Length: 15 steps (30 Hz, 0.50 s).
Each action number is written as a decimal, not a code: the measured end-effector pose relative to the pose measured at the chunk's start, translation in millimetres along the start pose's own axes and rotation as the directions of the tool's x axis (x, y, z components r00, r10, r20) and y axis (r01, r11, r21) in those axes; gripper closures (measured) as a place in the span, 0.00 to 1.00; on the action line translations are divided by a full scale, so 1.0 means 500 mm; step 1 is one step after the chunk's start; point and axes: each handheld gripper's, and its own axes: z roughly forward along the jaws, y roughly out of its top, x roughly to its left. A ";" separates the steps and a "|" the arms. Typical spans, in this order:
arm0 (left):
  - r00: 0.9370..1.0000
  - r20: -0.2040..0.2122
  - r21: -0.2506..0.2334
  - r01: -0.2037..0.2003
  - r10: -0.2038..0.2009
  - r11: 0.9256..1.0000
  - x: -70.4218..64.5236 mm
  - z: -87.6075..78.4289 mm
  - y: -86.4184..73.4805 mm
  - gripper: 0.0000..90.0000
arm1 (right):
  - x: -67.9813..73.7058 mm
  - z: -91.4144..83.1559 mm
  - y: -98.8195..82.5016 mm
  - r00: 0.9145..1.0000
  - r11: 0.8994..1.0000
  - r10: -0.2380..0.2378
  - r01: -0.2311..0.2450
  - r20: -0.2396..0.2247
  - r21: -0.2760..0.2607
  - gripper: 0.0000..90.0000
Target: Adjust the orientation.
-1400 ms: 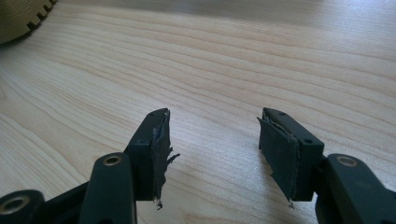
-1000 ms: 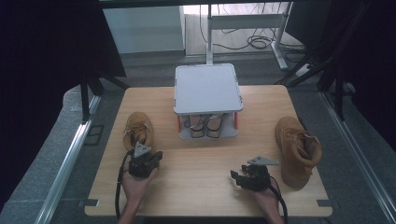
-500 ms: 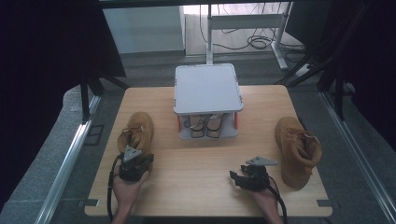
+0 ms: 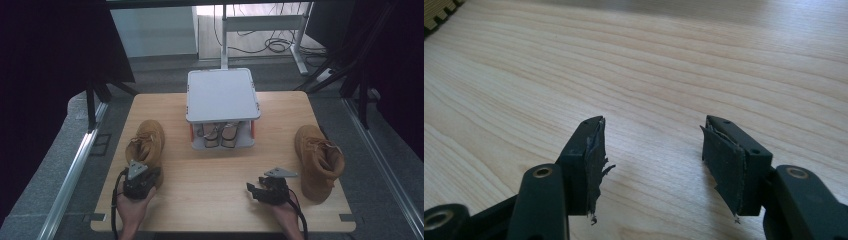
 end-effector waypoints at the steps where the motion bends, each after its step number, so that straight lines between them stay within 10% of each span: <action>1: 1.000 0.003 0.002 0.002 -0.002 1.000 0.003 -0.002 0.000 1.00 | -0.002 -0.001 0.000 1.000 1.000 0.003 -0.003 0.000 -0.003 0.47; 15: 0.999 0.021 0.012 0.048 -0.048 0.999 0.060 -0.040 -0.012 1.00 | -0.003 0.002 0.000 1.000 1.000 -0.001 0.001 0.003 0.000 0.47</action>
